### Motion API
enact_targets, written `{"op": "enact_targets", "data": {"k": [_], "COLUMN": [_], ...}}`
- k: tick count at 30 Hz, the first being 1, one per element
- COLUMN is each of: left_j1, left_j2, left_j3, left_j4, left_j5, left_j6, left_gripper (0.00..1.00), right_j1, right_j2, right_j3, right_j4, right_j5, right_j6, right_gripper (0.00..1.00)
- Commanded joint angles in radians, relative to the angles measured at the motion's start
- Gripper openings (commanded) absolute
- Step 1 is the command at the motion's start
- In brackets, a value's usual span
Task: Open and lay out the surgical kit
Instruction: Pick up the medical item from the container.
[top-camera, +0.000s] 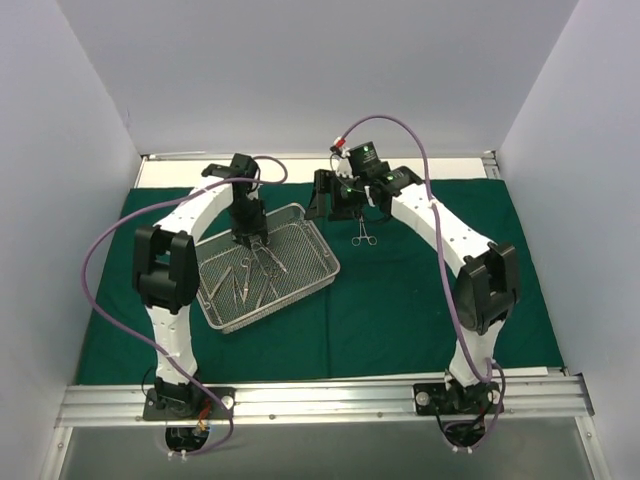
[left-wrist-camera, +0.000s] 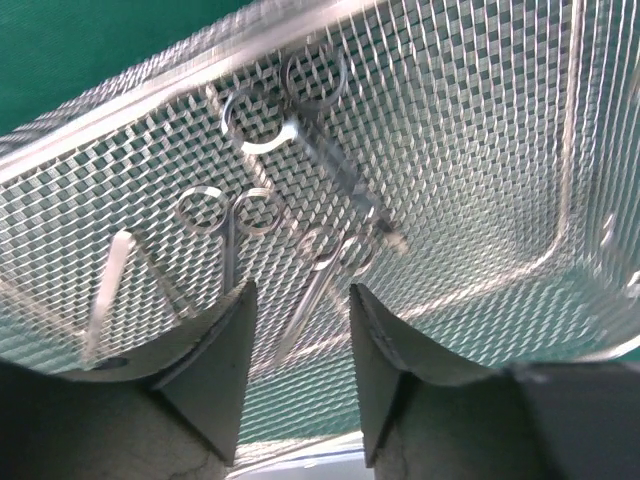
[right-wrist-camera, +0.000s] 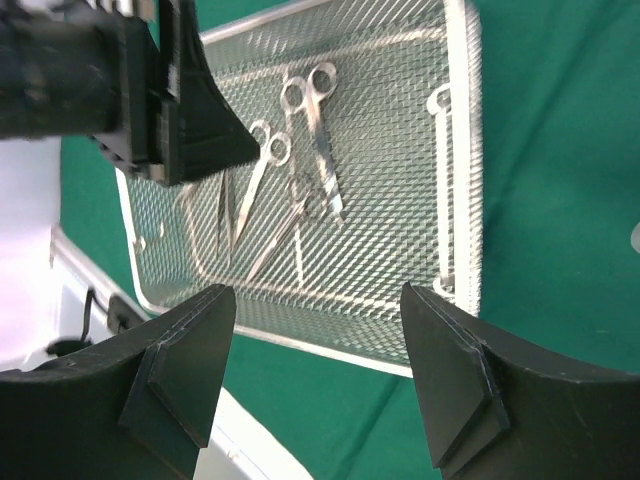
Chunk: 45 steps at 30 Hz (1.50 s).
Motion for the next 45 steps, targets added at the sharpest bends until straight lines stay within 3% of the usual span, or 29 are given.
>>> {"op": "enact_targets", "data": {"k": [1, 13, 26, 29, 34, 37, 45], "left_j1": [-0.006, -0.034, -0.052, -0.054, -0.049, -0.042, -0.037], "left_j2": [0.046, 0.127, 0.250, 0.276, 0.293, 0.284, 0.147], "left_j3": [0.069, 0.065, 0.066, 0.060, 0.034, 0.019, 0.069], "left_j4": [0.039, 0.060, 0.051, 0.063, 0.094, 0.106, 0.074], "left_j5": [-0.012, -0.070, -0.084, -0.082, -0.079, -0.046, 0.017], "left_j6": [-0.150, -0.329, -0.407, -0.410, -0.390, -0.369, -0.197], "left_gripper": [0.52, 0.56, 0.57, 0.50, 0.14, 0.02, 0.02], "right_j1": [-0.021, -0.182, -0.276, -0.281, -0.281, -0.281, -0.278], "right_j2": [-0.088, -0.303, -0.340, -0.338, -0.338, -0.332, -0.306], "right_j3": [0.050, -0.124, -0.165, -0.165, -0.164, -0.171, -0.174], "right_j4": [-0.045, -0.061, -0.084, -0.087, -0.087, -0.088, -0.076], "right_j5": [0.071, 0.039, -0.001, -0.005, -0.007, -0.001, -0.030], "right_j6": [0.006, -0.028, -0.094, -0.102, -0.106, -0.114, -0.099], "right_gripper": [0.68, 0.67, 0.63, 0.63, 0.62, 0.62, 0.61]}}
